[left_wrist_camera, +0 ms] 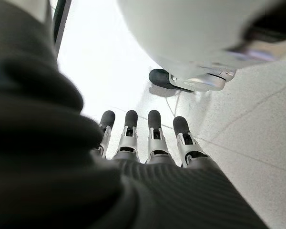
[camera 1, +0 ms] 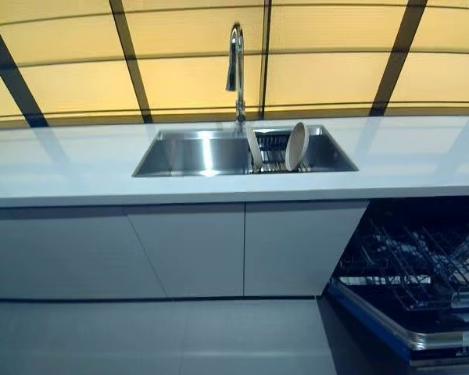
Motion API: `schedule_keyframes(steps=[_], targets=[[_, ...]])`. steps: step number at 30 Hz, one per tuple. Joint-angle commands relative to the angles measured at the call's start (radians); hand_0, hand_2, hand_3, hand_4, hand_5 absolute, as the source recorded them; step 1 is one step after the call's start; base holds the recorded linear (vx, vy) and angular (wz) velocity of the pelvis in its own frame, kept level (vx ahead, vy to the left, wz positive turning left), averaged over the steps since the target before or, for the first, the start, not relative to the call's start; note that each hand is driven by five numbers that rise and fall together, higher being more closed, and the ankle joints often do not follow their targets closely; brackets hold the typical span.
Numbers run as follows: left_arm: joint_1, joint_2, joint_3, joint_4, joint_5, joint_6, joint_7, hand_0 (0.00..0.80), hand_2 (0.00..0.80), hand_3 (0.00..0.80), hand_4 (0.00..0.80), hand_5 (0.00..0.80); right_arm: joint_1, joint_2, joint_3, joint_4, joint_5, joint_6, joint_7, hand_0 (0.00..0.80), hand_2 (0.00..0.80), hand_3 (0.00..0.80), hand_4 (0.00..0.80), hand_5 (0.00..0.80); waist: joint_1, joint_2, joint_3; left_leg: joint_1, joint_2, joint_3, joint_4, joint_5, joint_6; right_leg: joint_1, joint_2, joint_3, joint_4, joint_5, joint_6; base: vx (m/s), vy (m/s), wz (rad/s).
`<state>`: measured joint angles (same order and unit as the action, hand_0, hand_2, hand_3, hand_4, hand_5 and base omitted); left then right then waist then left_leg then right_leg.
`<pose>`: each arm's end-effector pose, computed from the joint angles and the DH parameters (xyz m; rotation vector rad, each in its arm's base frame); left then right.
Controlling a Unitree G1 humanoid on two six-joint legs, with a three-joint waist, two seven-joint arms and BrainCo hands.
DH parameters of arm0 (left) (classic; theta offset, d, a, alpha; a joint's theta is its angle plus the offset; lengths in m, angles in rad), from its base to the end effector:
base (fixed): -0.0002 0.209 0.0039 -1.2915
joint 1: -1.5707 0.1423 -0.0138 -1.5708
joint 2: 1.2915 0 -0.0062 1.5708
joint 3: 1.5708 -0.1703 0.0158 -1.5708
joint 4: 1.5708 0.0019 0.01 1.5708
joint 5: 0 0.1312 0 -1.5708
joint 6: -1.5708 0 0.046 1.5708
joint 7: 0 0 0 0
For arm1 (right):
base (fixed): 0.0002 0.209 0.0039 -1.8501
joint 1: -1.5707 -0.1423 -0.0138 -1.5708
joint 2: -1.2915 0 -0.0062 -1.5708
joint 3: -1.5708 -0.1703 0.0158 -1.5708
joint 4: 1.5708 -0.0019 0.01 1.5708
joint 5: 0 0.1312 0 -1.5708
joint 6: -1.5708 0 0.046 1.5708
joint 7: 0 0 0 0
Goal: Take plates into dishwasher
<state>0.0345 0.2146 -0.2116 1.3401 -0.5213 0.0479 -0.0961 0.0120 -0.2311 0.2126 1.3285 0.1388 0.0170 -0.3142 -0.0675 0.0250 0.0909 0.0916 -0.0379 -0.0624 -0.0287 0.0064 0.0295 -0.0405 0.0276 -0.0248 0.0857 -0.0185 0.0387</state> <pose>0.0354 0.2122 -0.1044 -0.1931 1.3785 0.2431 0.0468 -0.2176 -0.1018 -0.4309 1.3208 -0.3319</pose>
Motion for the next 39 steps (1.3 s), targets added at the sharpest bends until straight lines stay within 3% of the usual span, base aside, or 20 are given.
schedule_keyframes(steps=[1, 6, 12, 15, 17, 18, 20, 21, 22, 23, 25, 26, 27, 28, 30, 31, 34, 35, 37, 39], targets=[[-0.020, -0.007, 0.043, 0.015, 0.035, -0.033, -0.017, 0.000, 0.000, 0.000, 0.000, 0.000, -0.057, -0.030, 0.028, 0.010, 0.011, -0.006, -0.021, 0.000, 0.000, 0.000, 0.000, 0.000, -0.004, 0.009, 0.009, 0.099, -0.079, 0.015, 0.060, -0.147, 0.092, -0.108, -0.009, 0.023, -0.042, 0.155, 0.034, 0.237, -0.207, 0.35], [-0.029, -0.011, 0.026, -0.002, 0.112, -0.053, -0.040, 0.000, 0.000, 0.000, 0.000, 0.000, -0.077, -0.030, 0.025, 0.004, 0.010, -0.019, -0.005, 0.000, 0.000, 0.000, 0.000, 0.000, 0.002, 0.006, -0.009, 0.131, -0.040, 0.053, 0.006, -0.139, 0.075, -0.029, -0.015, -0.011, -0.068, 0.099, 0.020, 0.231, -0.172, 0.27], [-0.030, -0.001, 0.016, 0.002, 0.114, -0.030, -0.027, 0.000, 0.000, 0.000, 0.000, 0.000, -0.096, -0.020, 0.051, -0.016, -0.049, -0.032, 0.048, 0.000, 0.000, 0.000, 0.000, 0.000, 0.010, 0.015, -0.013, 0.158, -0.010, 0.107, -0.028, -0.133, 0.060, -0.046, -0.046, -0.100, 0.021, 0.046, 0.033, 0.133, -0.093, 0.03], [-0.035, 0.012, 0.021, 0.003, 0.098, -0.024, -0.019, 0.000, 0.000, 0.000, 0.000, 0.000, -0.097, -0.019, 0.084, -0.028, -0.084, -0.050, 0.122, 0.000, 0.000, 0.000, 0.000, 0.000, 0.004, 0.010, -0.021, 0.160, -0.001, 0.111, 0.018, -0.167, 0.058, -0.063, -0.042, -0.085, 0.062, 0.017, 0.016, 0.145, -0.132, -0.11], [-0.039, 0.013, 0.022, -0.004, 0.084, -0.014, -0.011, 0.000, 0.000, 0.000, 0.000, 0.000, -0.101, -0.024, 0.113, -0.043, -0.104, -0.087, 0.178, 0.000, 0.000, 0.000, 0.000, 0.000, 0.010, 0.001, -0.029, 0.153, 0.010, 0.111, 0.089, -0.185, 0.040, -0.046, -0.037, -0.081, 0.053, 0.009, -0.003, 0.168, -0.187, -0.02], [-0.040, 0.013, 0.030, -0.014, 0.060, -0.008, -0.007, 0.000, 0.000, 0.000, 0.000, 0.000, -0.105, -0.037, 0.135, -0.082, -0.109, -0.103, 0.240, 0.000, 0.000, 0.000, 0.000, 0.000, 0.016, -0.013, -0.029, 0.098, 0.028, 0.110, 0.240, -0.125, 0.019, -0.010, -0.025, -0.067, 0.018, 0.011, -0.028, 0.153, -0.230, 0.01], [-0.032, 0.007, 0.050, -0.035, 0.015, -0.015, 0.002, 0.000, 0.000, 0.000, 0.000, 0.000, -0.109, -0.069, 0.170, -0.163, -0.085, -0.139, 0.375, 0.000, 0.000, 0.000, 0.000, 0.000, 0.029, -0.031, -0.015, -0.037, 0.045, 0.100, 0.511, -0.042, 0.006, 0.030, -0.007, -0.047, -0.020, 0.016, -0.058, 0.087, -0.219, -0.02], [-0.022, 0.009, 0.073, -0.059, 0.022, -0.006, 0.001, 0.000, 0.000, 0.000, 0.000, 0.000, -0.102, -0.096, 0.185, -0.263, -0.094, -0.114, 0.447, 0.000, 0.000, 0.000, 0.000, 0.000, 0.033, -0.041, 0.002, -0.150, 0.047, 0.097, 0.659, -0.014, 0.008, 0.049, 0.005, -0.039, -0.022, 0.013, -0.076, 0.018, -0.147, -0.04], [-0.015, 0.012, 0.087, -0.076, 0.042, 0.004, -0.001, 0.000, 0.000, 0.000, 0.000, 0.000, -0.096, -0.116, 0.193, -0.324, -0.120, -0.114, 0.497, 0.000, 0.000, 0.000, 0.000, 0.000, 0.036, -0.048, 0.012, -0.210, 0.046, 0.094, 0.706, -0.019, 0.012, 0.062, 0.009, -0.039, -0.021, 0.009, -0.085, 0.040, -0.084, -0.08], [-0.008, 0.015, 0.088, -0.090, 0.059, 0.009, -0.003, 0.000, 0.000, 0.000, 0.000, 0.000, -0.086, -0.145, 0.204, -0.381, -0.124, -0.126, 0.584, 0.000, 0.000, 0.000, 0.000, 0.000, 0.038, -0.058, 0.020, -0.230, 0.032, 0.101, 0.633, -0.027, 0.012, 0.082, 0.008, -0.037, -0.027, 0.003, -0.083, 0.106, 0.006, -0.15], [0.007, 0.040, 0.088, -0.102, 0.080, 0.006, -0.021, 0.000, 0.000, 0.000, 0.000, 0.000, -0.087, -0.201, 0.218, -0.493, -0.141, -0.131, 0.732, 0.000, 0.000, 0.000, 0.000, 0.000, 0.040, -0.074, 0.031, -0.186, 0.006, 0.115, 0.328, -0.007, -0.003, 0.106, -0.004, -0.036, -0.029, -0.006, -0.057, 0.126, 0.070, 0.05], [0.006, 0.054, 0.090, -0.109, 0.090, 0.009, -0.028, 0.000, 0.000, 0.000, 0.000, 0.000, -0.087, -0.228, 0.224, -0.555, -0.131, -0.124, 0.773, 0.000, 0.000, 0.000, 0.000, 0.000, 0.042, -0.077, 0.035, -0.180, -0.002, 0.107, 0.221, 0.013, -0.009, 0.110, -0.004, -0.037, -0.030, -0.007, -0.048, 0.116, 0.065, 0.29], [-0.010, 0.072, 0.081, -0.112, 0.098, 0.016, -0.022, 0.000, 0.000, 0.000, 0.000, 0.000, -0.103, -0.296, 0.242, -0.675, -0.083, -0.107, 0.874, 0.000, 0.000, 0.000, 0.000, 0.000, 0.056, -0.084, 0.039, -0.180, -0.013, 0.056, 0.141, 0.023, -0.009, 0.112, -0.014, -0.045, -0.010, -0.027, -0.042, 0.107, 0.042, 0.20], [-0.012, 0.075, 0.080, -0.113, 0.101, 0.017, -0.017, 0.000, 0.000, 0.000, 0.000, 0.000, -0.107, -0.312, 0.245, -0.700, -0.067, -0.105, 0.893, 0.000, 0.000, 0.000, 0.000, 0.000, 0.058, -0.086, 0.038, -0.178, -0.015, 0.046, 0.132, 0.020, -0.009, 0.110, -0.018, -0.048, -0.004, -0.033, -0.041, 0.228, 0.071, 0.11], [-0.022, 0.109, 0.073, -0.115, 0.114, 0.018, -0.015, 0.000, 0.000, 0.000, 0.000, 0.000, -0.109, -0.403, 0.238, -0.903, -0.025, -0.041, 0.985, 0.000, 0.000, 0.000, 0.000, 0.000, 0.044, -0.087, 0.012, -0.115, -0.002, 0.068, 0.077, 0.004, 0.001, 0.099, -0.039, -0.060, 0.021, -0.049, -0.021, 0.240, 0.093, -0.04], [-0.021, 0.119, 0.074, -0.119, 0.117, 0.019, -0.021, 0.000, 0.000, 0.000, 0.000, 0.000, -0.104, -0.428, 0.232, -0.946, 0.009, -0.044, 1.017, 0.000, 0.000, 0.000, 0.000, 0.000, 0.041, -0.085, 0.003, -0.093, 0.001, 0.069, 0.053, 0.006, 0.003, 0.092, -0.044, -0.062, 0.022, -0.046, -0.015, 0.178, 0.086, -0.03], [-0.022, 0.144, 0.102, -0.102, 0.088, 0.009, -0.015, 0.000, 0.000, 0.000, 0.000, 0.000, -0.110, -0.492, 0.165, -1.180, 0.243, 0.099, 1.201, 0.000, 0.000, 0.000, 0.000, 0.000, 0.023, -0.081, -0.036, -0.050, 0.015, 0.103, -0.014, 0.003, 0.006, 0.069, -0.046, -0.063, 0.010, -0.043, -0.002, 0.145, 0.052, -0.16], [-0.023, 0.147, 0.108, -0.098, 0.085, 0.011, -0.013, 0.000, 0.000, 0.000, 0.000, 0.000, -0.110, -0.498, 0.153, -1.209, 0.295, 0.107, 1.233, 0.000, 0.000, 0.000, 0.000, 0.000, 0.020, -0.082, -0.043, -0.052, 0.015, 0.109, -0.014, 0.001, 0.006, 0.067, -0.045, -0.062, 0.006, -0.043, -0.001, 0.092, 0.017, -0.23], [-0.022, 0.155, 0.117, -0.085, 0.091, 0.011, -0.022, 0.000, 0.000, 0.000, 0.000, 0.000, -0.123, -0.502, 0.098, -1.276, 0.407, 0.160, 1.258, 0.000, 0.000, 0.000, 0.000, 0.000, 0.018, -0.085, -0.058, -0.060, 0.018, 0.129, -0.013, -0.002, 0.007, 0.066, -0.047, -0.062, -0.001, -0.043, 0.002, 0.066, 0.002, -0.20], [-0.015, 0.148, 0.117, -0.072, 0.103, 0.006, -0.029, 0.000, 0.000, 0.000, 0.000, 0.000, -0.159, -0.489, 0.054, -1.281, 0.507, 0.171, 1.236, 0.000, 0.000, 0.000, 0.000, 0.000, 0.021, -0.088, -0.069, -0.064, 0.018, 0.135, -0.013, -0.008, 0.010, 0.072, -0.048, -0.058, -0.012, -0.044, 0.006, 0.057, -0.005, -0.04]])
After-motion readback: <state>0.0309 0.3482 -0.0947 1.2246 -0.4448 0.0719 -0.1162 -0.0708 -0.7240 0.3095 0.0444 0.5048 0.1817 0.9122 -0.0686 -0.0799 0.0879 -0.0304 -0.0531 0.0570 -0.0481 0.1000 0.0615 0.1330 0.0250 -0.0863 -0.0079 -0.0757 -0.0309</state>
